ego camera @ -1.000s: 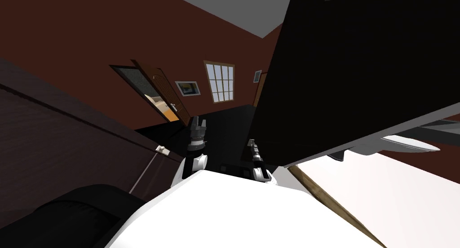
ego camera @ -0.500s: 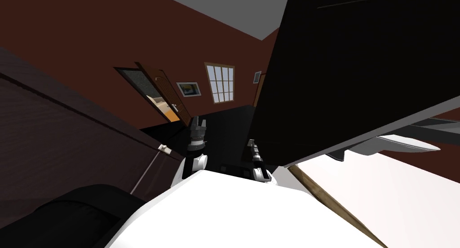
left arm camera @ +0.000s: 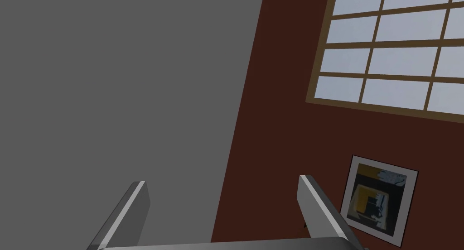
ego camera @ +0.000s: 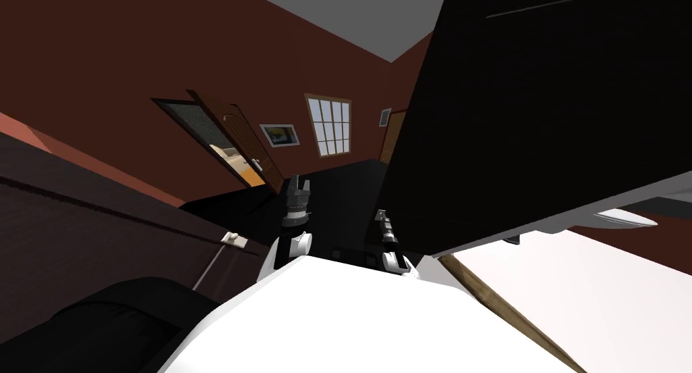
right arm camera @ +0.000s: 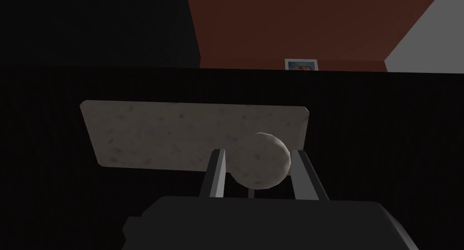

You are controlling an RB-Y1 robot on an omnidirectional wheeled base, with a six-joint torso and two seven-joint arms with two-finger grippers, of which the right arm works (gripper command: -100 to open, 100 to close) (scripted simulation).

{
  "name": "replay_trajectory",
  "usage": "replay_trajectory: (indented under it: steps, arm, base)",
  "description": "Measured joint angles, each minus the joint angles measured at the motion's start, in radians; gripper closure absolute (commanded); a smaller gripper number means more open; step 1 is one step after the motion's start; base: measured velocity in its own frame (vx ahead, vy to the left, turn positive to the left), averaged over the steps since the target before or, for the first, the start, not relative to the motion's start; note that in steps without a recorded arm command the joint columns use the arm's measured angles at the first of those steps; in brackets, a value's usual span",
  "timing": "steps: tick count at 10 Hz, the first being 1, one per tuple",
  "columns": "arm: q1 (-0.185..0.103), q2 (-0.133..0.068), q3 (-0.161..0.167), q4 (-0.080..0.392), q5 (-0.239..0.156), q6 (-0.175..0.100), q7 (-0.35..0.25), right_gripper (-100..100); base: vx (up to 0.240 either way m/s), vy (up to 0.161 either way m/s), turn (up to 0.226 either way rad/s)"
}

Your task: Push the door open

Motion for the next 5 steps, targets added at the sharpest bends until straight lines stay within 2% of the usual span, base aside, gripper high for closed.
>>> replay_trajectory:
  steps: [1, 2, 5]
  arm:
    - [-0.020, 0.001, -0.016, 0.030, -0.007, -0.016, 0.003, 100]
    - [-0.021, -0.002, -0.023, 0.020, -0.010, -0.013, 0.004, 100]
    - [-0.008, 0.012, -0.059, -0.004, -0.026, 0.010, 0.019, 100]
  base:
    - [0.134, 0.045, -0.018]
    - [0.151, 0.065, -0.070]
    - [0.191, 0.105, -0.088]
